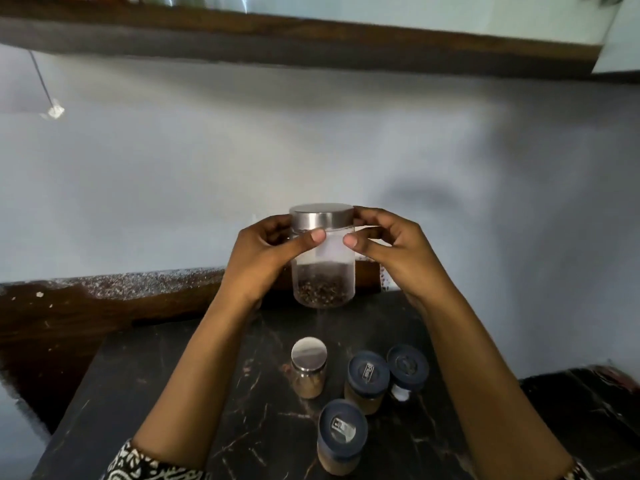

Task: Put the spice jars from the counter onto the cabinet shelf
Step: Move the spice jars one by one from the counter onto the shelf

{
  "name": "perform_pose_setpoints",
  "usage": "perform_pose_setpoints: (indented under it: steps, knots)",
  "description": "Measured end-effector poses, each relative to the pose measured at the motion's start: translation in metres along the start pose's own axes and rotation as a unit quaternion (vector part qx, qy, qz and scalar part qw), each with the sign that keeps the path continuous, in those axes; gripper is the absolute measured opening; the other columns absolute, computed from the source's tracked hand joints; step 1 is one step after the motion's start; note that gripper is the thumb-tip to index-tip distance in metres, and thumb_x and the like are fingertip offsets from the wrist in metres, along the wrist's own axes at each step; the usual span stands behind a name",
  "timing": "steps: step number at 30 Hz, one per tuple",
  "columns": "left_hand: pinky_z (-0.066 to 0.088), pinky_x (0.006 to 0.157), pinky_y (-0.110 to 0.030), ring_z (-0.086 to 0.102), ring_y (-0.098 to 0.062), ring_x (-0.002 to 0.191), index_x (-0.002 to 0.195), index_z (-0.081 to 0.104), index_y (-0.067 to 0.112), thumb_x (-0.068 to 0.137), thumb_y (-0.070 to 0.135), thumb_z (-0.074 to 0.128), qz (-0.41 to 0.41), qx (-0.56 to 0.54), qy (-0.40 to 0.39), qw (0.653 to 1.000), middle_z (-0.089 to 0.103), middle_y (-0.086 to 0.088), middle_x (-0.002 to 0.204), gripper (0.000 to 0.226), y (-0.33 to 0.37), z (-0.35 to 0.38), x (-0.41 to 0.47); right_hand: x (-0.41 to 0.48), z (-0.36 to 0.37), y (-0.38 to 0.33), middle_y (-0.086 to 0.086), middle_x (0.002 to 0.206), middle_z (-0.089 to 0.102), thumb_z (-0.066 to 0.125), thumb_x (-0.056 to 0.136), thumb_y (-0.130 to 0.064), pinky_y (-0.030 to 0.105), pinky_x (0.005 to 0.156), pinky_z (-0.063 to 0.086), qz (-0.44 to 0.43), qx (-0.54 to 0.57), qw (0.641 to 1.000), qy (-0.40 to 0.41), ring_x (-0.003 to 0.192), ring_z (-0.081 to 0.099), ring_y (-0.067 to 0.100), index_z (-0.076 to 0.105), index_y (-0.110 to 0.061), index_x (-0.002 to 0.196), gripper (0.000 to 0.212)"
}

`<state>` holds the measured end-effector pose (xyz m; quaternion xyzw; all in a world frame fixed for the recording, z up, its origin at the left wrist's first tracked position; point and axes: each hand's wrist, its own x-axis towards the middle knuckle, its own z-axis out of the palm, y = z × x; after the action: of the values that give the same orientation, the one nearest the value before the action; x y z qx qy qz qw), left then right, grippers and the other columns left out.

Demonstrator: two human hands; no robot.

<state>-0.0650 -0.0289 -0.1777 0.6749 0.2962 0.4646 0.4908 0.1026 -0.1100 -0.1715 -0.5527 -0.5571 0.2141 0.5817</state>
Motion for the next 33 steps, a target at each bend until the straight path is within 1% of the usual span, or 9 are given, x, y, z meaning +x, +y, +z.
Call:
perform_pose_setpoints:
  steps: [6,9,14,17,23,27,29,31,33]
  knots:
    - [0.057,0.078,-0.034,0.065,-0.012,0.092,0.113,0.064,0.02,0.062,0.044,0.071,0.027,-0.038,0.031,0.998,0.07,0.004,0.1,0.056,0.04,0.014,0.012,0.004,-0.022,-0.027,-0.024,0.115,0.062,0.072,0.078,-0.018,0.01,0.081,0.049,-0.052,0.008,0.999,0.0,0.107,0.059,-0.004,0.055,-0.041,0.116,0.047]
    - [0.057,0.076,-0.035,0.064,-0.015,0.094,0.117,0.062,0.02,0.057,0.05,0.08,0.039,-0.04,0.036,0.998,0.068,0.0,0.105,0.069,0.053,0.02,0.019,0.005,-0.024,-0.036,-0.024,0.126,0.052,0.075,0.074,-0.021,0.01,0.086,0.047,-0.04,0.016,0.998,-0.043,0.117,0.052,-0.002,0.041,-0.05,0.124,0.067]
    - [0.053,0.064,-0.028,0.063,-0.011,0.092,0.11,0.054,0.028,0.056,0.054,0.071,0.077,-0.012,0.045,0.996,0.064,0.007,0.103,0.062,0.069,0.033,0.033,0.009,-0.02,-0.042,-0.025,0.142,0.031,0.077,0.066,-0.032,0.014,0.095,0.036,-0.037,-0.012,0.998,-0.053,0.127,0.034,-0.003,0.014,-0.057,0.137,0.098]
    - [0.051,0.062,-0.025,0.063,-0.006,0.088,0.104,0.052,0.033,0.056,0.056,0.07,0.093,-0.003,0.033,0.995,0.063,0.012,0.099,0.057,0.075,0.04,0.035,0.009,-0.023,-0.043,-0.021,0.152,0.024,0.078,0.069,-0.029,0.017,0.098,0.032,-0.044,-0.023,0.998,-0.025,0.129,0.031,-0.002,0.01,-0.056,0.139,0.101]
    - [0.051,0.063,-0.024,0.062,-0.009,0.092,0.111,0.052,0.029,0.057,0.058,0.073,0.106,0.001,0.022,0.994,0.062,0.01,0.102,0.065,0.078,0.043,0.037,0.009,-0.026,-0.046,-0.018,0.153,0.025,0.078,0.071,-0.025,0.025,0.102,0.033,-0.059,-0.051,0.997,-0.002,0.127,0.033,-0.001,0.011,-0.056,0.136,0.099]
    - [0.055,0.077,-0.031,0.061,-0.011,0.101,0.122,0.05,0.029,0.062,0.059,0.066,0.103,-0.008,-0.014,0.995,0.06,0.004,0.119,0.069,0.081,0.04,0.034,0.012,-0.024,-0.046,-0.021,0.139,0.036,0.083,0.066,-0.026,0.03,0.104,0.041,-0.077,-0.068,0.994,0.049,0.127,0.039,0.004,0.016,-0.055,0.136,0.101]
    - [0.051,0.087,-0.032,0.056,-0.009,0.11,0.131,0.044,0.035,0.065,0.065,0.064,0.122,0.024,-0.013,0.992,0.052,0.011,0.132,0.075,0.084,0.042,0.029,0.012,-0.02,-0.047,-0.022,0.136,0.035,0.084,0.064,-0.029,0.022,0.099,0.042,-0.102,-0.1,0.984,0.104,0.125,0.039,0.003,0.015,-0.052,0.14,0.105]
    - [0.045,0.081,-0.022,0.051,-0.004,0.11,0.135,0.037,0.041,0.061,0.067,0.059,0.138,0.079,0.0,0.987,0.044,0.015,0.132,0.081,0.085,0.048,0.023,0.011,-0.013,-0.045,-0.015,0.139,0.033,0.082,0.064,-0.039,0.019,0.096,0.041,-0.144,-0.193,0.956,0.171,0.127,0.036,0.005,0.012,-0.048,0.143,0.106]
    - [0.044,0.072,-0.016,0.055,-0.002,0.102,0.124,0.035,0.049,0.062,0.062,0.062,0.142,0.077,-0.015,0.987,0.047,0.014,0.125,0.069,0.087,0.056,0.018,0.012,-0.004,-0.043,-0.006,0.142,0.032,0.072,0.064,-0.051,0.033,0.101,0.044,-0.179,-0.265,0.92,0.226,0.129,0.031,0.009,0.008,-0.046,0.143,0.101]
